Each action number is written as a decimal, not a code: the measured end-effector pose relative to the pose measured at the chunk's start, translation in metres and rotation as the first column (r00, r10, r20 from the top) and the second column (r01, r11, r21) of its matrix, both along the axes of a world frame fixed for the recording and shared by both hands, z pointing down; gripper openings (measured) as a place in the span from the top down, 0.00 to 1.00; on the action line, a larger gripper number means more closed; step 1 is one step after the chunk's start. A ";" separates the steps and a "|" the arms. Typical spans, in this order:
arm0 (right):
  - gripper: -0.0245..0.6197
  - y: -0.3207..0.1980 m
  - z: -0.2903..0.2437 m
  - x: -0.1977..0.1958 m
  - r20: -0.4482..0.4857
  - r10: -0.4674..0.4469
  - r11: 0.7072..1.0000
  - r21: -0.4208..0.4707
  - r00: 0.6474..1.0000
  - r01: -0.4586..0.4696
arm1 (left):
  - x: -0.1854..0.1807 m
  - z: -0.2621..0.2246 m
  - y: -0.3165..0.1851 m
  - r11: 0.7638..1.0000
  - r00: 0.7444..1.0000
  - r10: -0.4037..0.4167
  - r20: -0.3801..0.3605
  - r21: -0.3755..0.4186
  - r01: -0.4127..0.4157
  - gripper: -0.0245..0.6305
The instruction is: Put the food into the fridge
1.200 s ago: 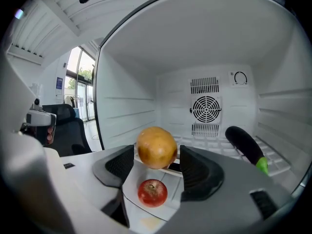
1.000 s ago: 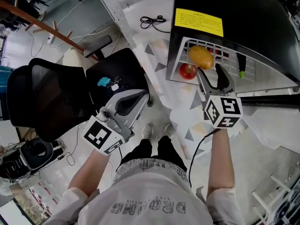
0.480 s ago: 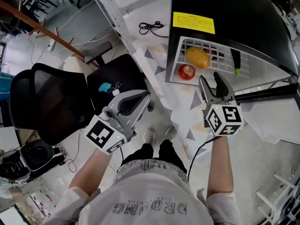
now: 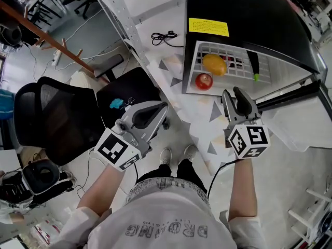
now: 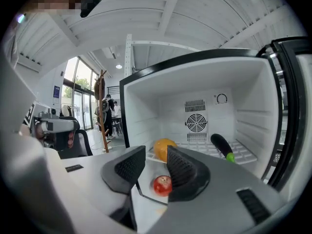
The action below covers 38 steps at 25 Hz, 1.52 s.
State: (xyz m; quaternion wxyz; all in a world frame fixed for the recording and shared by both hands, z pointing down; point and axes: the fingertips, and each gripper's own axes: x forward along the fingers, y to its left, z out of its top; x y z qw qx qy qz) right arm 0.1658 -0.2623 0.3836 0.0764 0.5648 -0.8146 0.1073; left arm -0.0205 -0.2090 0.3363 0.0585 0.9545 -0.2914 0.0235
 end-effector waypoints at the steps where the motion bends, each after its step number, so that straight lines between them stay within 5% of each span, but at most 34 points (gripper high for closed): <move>1: 0.75 0.003 -0.003 -0.001 0.004 0.002 1.000 0.004 1.000 -0.002 | -0.001 -0.002 0.001 1.000 1.000 0.003 -0.001 0.004 -0.003 0.95; 17: 0.90 0.047 -0.038 -0.014 0.033 0.034 0.998 0.059 0.999 -0.036 | -0.015 -0.023 0.020 0.998 0.999 0.042 -0.017 0.052 -0.041 0.95; 38: 0.95 0.088 -0.065 -0.036 0.062 0.024 0.994 0.108 0.998 -0.031 | -0.015 -0.026 0.035 0.995 0.996 0.085 -0.014 0.056 -0.084 0.95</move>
